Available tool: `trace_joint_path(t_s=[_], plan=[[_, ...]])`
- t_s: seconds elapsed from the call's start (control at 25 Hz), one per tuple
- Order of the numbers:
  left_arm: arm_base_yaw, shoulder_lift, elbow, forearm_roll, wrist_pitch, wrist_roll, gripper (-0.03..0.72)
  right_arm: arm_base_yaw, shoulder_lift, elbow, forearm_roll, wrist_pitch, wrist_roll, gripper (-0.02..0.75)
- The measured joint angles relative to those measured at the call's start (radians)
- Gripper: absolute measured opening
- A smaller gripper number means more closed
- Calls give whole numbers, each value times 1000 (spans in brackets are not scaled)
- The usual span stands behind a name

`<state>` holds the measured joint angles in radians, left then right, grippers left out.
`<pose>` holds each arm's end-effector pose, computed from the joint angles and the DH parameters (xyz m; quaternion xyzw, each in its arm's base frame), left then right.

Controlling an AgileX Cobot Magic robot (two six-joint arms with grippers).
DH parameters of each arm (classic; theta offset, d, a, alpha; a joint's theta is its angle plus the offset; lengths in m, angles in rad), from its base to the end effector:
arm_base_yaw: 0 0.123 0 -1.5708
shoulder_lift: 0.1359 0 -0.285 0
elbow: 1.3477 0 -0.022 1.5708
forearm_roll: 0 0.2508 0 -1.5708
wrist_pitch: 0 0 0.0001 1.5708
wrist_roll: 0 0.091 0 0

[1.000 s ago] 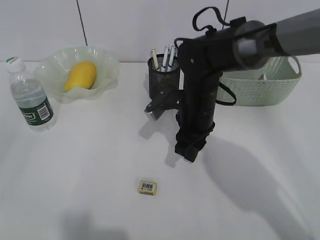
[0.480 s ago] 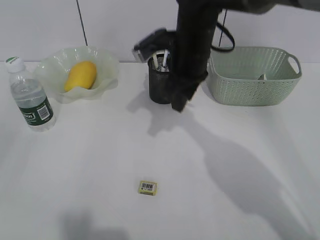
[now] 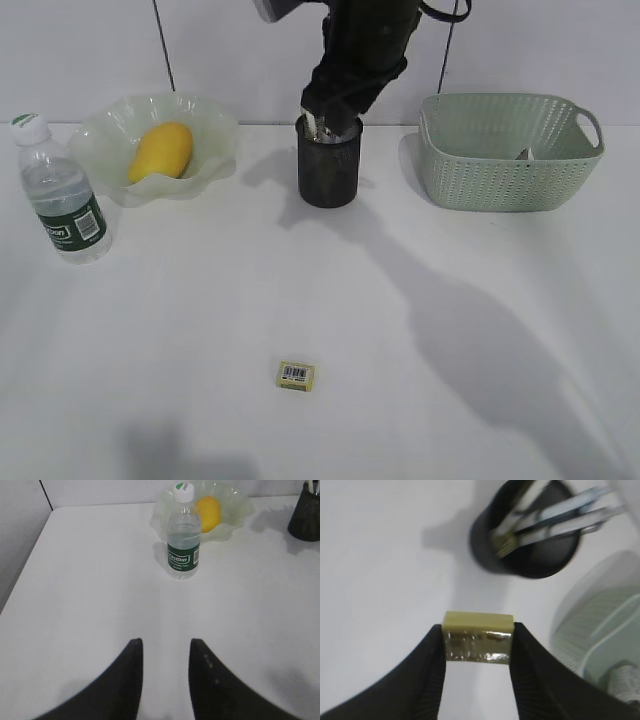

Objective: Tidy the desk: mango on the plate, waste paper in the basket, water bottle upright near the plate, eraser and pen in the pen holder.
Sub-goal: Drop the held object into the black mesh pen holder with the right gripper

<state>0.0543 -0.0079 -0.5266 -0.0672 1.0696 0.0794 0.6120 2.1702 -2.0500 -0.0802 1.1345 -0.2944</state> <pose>-0.0094 -0.0059 0.2840 0.0126 0.8459 0.0021 0.5332 0.3952 0.2693 0.2646 -0.4370 0.8760 -0.0069 0.2038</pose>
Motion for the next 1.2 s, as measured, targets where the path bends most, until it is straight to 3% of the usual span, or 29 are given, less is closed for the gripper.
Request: trace_joint_path(t_s=[0.36,0.76,1.2], plan=[[0,0,0,-1,0,0,246,-61,0,0,-34,-192,141,319],[0,0,0,-1,0,0,246,-86,99,0,80,-339,208,319],[0,0,0,-1,0,0,246,-96,182,0,80,-394,271,319]])
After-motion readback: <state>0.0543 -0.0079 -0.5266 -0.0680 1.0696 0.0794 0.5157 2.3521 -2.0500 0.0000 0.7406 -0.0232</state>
